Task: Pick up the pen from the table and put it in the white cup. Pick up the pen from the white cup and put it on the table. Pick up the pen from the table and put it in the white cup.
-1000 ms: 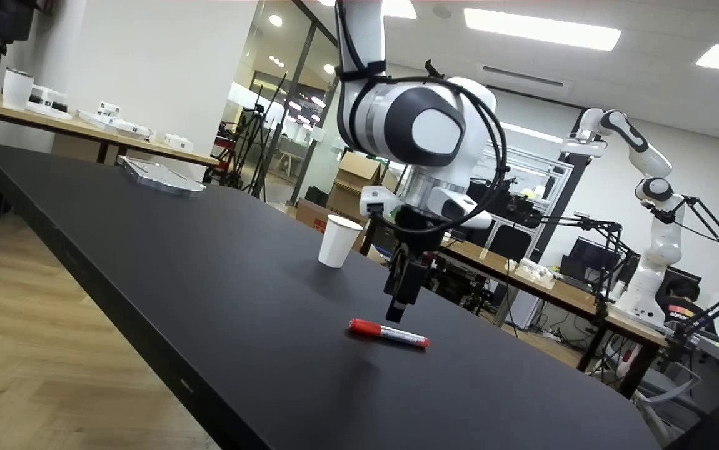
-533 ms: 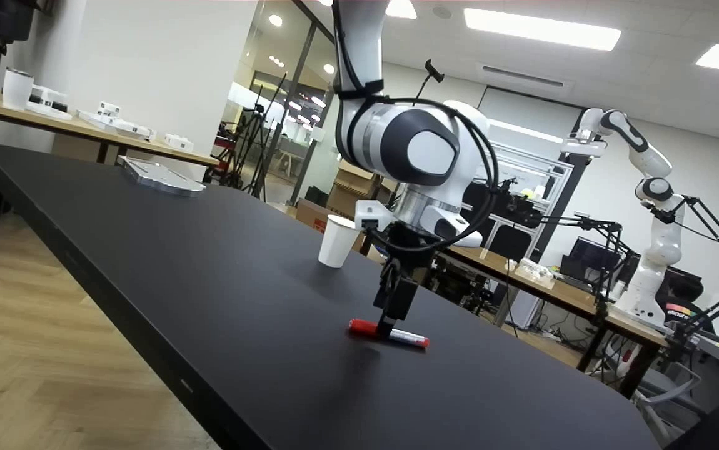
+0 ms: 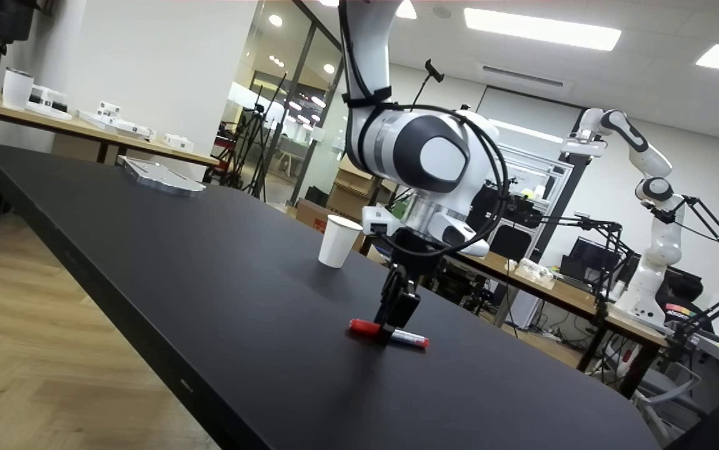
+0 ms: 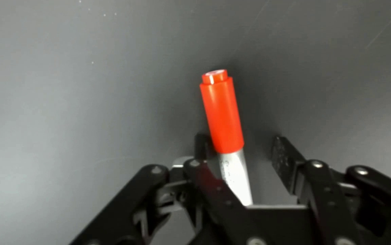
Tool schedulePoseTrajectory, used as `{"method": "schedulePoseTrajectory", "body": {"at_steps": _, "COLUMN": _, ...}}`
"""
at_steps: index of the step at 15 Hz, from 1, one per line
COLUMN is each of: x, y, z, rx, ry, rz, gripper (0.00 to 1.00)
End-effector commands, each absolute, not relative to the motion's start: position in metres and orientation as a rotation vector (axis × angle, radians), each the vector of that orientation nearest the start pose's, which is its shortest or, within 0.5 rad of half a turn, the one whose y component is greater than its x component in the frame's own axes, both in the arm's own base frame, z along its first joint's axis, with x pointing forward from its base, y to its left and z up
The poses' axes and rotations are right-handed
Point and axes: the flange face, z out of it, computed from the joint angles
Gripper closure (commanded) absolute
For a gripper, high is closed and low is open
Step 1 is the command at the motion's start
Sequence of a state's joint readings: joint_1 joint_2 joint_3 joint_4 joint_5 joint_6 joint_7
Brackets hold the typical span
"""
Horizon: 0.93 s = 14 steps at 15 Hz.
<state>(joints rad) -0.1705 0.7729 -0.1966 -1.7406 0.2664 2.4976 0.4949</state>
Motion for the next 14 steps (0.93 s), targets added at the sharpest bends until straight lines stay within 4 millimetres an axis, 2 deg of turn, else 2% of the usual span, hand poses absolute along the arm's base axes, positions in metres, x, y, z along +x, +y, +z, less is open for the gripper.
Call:
{"method": "schedulePoseTrajectory", "body": {"at_steps": 1, "x": 0.632, "y": -0.235, "z": 0.14, "rx": -2.71, "ry": 1.593, "rz": 0.032, "gripper": 0.75}}
{"method": "schedulePoseTrajectory", "body": {"at_steps": 3, "x": 0.635, "y": -0.235, "z": 0.143, "rx": -2.678, "ry": 1.644, "rz": 0.064, "gripper": 0.89}}
{"method": "schedulePoseTrajectory", "body": {"at_steps": 5, "x": 0.64, "y": -0.23, "z": 0.156, "rx": -2.591, "ry": 1.68, "rz": 0.173, "gripper": 0.99}}
{"method": "schedulePoseTrajectory", "body": {"at_steps": 6, "x": 0.643, "y": -0.227, "z": 0.162, "rx": -2.557, "ry": 1.693, "rz": 0.221, "gripper": 0.96}}
{"method": "schedulePoseTrajectory", "body": {"at_steps": 9, "x": 0.656, "y": -0.215, "z": 0.194, "rx": -2.445, "ry": 1.691, "rz": 0.33, "gripper": 0.95}}
{"method": "schedulePoseTrajectory", "body": {"at_steps": 14, "x": 0.683, "y": -0.195, "z": 0.247, "rx": -2.247, "ry": 1.648, "rz": 0.355, "gripper": 0.95}}
